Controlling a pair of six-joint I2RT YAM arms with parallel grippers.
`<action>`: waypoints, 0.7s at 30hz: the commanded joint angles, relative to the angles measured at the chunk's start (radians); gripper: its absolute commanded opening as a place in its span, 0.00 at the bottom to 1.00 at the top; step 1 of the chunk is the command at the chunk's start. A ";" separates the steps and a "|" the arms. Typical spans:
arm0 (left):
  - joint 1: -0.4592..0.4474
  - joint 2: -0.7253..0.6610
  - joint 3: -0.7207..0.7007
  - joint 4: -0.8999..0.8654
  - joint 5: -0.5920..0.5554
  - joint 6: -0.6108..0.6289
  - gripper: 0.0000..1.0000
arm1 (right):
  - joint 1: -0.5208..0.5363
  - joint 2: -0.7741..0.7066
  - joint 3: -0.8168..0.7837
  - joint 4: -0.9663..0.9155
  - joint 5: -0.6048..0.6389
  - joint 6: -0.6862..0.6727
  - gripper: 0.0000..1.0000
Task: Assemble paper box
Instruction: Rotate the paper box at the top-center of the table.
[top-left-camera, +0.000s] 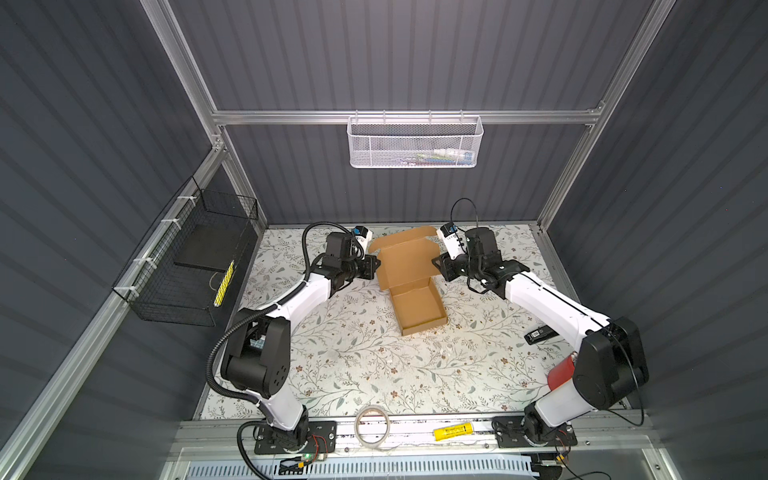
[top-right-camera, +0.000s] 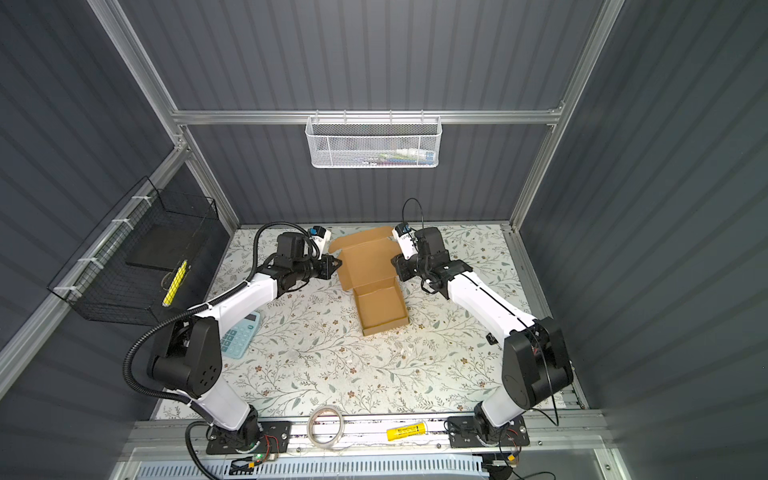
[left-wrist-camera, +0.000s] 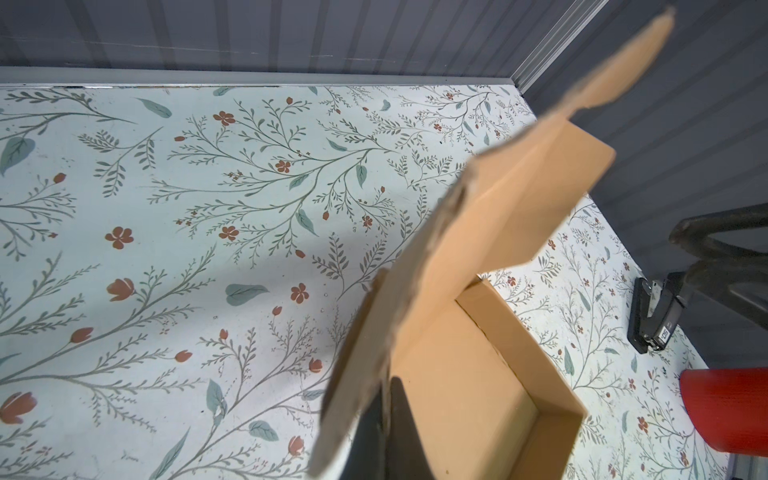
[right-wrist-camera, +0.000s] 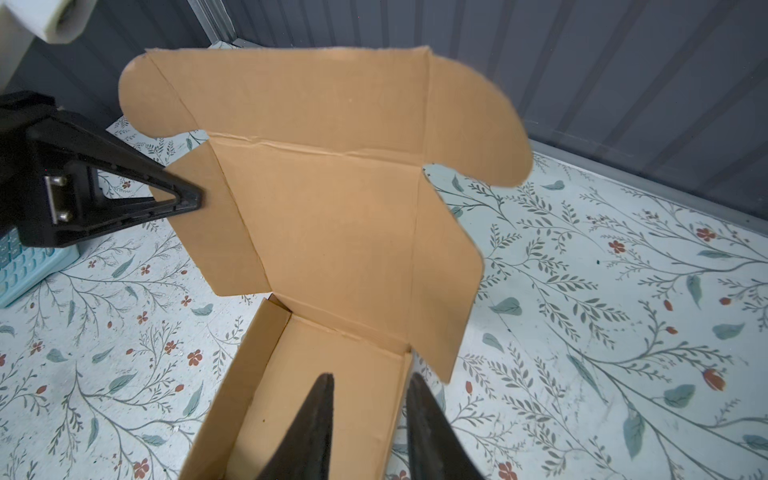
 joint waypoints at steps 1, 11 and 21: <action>0.005 -0.039 -0.012 0.015 -0.001 0.014 0.00 | 0.004 0.025 0.046 -0.043 0.019 0.009 0.33; 0.005 -0.031 0.011 -0.007 0.041 0.061 0.00 | -0.034 0.097 0.158 -0.090 0.039 0.016 0.38; 0.005 -0.006 0.058 -0.041 0.115 0.135 0.00 | -0.146 0.253 0.403 -0.237 -0.194 -0.052 0.47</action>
